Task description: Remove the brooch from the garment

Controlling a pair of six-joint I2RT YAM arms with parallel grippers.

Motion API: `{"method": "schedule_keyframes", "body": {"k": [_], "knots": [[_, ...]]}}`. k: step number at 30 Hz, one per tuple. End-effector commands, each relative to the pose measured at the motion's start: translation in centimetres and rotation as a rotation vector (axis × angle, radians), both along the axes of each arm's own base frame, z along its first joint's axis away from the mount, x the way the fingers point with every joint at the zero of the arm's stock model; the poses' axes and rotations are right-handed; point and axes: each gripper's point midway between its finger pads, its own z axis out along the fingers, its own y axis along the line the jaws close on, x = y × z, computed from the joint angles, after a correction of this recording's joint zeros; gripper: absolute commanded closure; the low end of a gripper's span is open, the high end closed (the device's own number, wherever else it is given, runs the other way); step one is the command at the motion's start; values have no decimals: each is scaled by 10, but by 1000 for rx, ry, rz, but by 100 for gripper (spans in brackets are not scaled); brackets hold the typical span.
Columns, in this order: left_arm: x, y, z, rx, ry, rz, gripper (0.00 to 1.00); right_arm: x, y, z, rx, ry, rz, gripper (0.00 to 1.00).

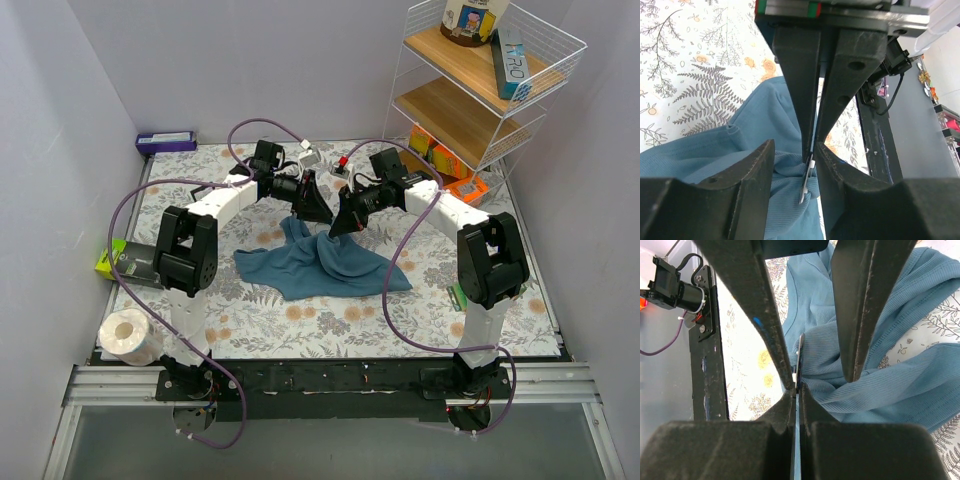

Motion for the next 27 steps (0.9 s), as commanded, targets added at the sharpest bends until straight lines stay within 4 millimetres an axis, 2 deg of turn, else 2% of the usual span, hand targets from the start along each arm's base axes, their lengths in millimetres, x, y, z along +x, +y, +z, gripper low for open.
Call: {"method": "schedule_keyframes", "body": {"k": [1,7,14,15,19,20,21,22,23,24,25,26,27], "knots": [[-4,4,0,29,-40,-27,65,4,0,40,53,-103,8,99],[-8,10,-9,74,-19,-32,71,4,-1,39,52,-104,6,99],[-8,9,-14,86,-5,-30,88,4,-1,38,50,-103,6,99],[-8,9,-14,86,-8,-32,100,4,-1,39,51,-106,6,99],[-10,12,-18,106,23,-18,100,6,-3,38,40,-112,-6,99],[-4,9,-17,80,-8,-6,100,9,-5,41,41,-122,-21,99],[-3,12,-3,52,-16,21,100,18,-6,44,57,-150,-45,94],[-20,18,-19,76,167,69,100,24,-15,41,55,-86,-117,90],[0,14,-8,6,41,123,100,28,-19,44,70,-70,-151,86],[1,15,4,-32,12,172,100,31,-23,46,83,-46,-180,79],[-20,21,-2,-36,157,248,100,36,-28,46,100,-18,-207,77],[-8,19,21,-128,12,283,100,32,-29,40,99,14,-206,76],[-2,20,22,-139,18,343,100,27,-29,37,103,36,-197,73]]}}
